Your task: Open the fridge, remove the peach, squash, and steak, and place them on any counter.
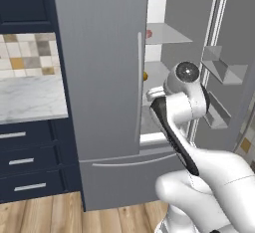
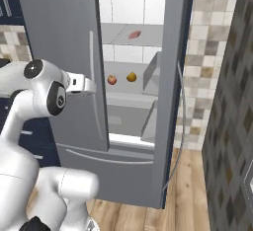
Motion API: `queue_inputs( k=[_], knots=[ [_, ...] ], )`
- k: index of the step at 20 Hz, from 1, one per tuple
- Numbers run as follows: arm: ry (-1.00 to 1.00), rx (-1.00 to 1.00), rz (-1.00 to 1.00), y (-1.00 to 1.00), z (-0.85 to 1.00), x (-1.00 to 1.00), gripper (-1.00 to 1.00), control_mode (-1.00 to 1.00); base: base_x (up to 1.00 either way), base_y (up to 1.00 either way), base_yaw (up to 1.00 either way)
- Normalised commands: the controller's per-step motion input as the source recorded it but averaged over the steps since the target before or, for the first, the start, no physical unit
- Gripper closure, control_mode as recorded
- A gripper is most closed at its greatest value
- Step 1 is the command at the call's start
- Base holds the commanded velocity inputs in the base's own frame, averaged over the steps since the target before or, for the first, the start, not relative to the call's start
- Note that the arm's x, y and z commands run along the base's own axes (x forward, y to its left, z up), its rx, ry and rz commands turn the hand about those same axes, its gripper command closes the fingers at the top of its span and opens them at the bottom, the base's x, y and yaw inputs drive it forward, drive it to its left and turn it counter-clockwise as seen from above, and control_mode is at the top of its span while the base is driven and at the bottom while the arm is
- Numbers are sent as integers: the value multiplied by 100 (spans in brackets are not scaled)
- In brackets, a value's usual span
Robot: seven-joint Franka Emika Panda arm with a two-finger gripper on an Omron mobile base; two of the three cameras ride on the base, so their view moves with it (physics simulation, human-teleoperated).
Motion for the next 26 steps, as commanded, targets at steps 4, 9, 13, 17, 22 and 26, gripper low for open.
queue_inputs(
  k=[4,9,13,17,22,26],
  knots=[
    [-8,1,0,30,3,50,-100,-100,0,0,0],
    [1,9,0,26,17,71,-100,-100,0,0,0],
    [3,13,0,12,3,88,-100,-100,0,0,0],
    [-1,4,0,8,-9,69,-100,-100,0,0,0],
    [-2,4,0,4,-6,68,-100,-100,0,0,0],
    [0,2,0,3,-8,76,-100,-100,0,0,0]
  ],
)
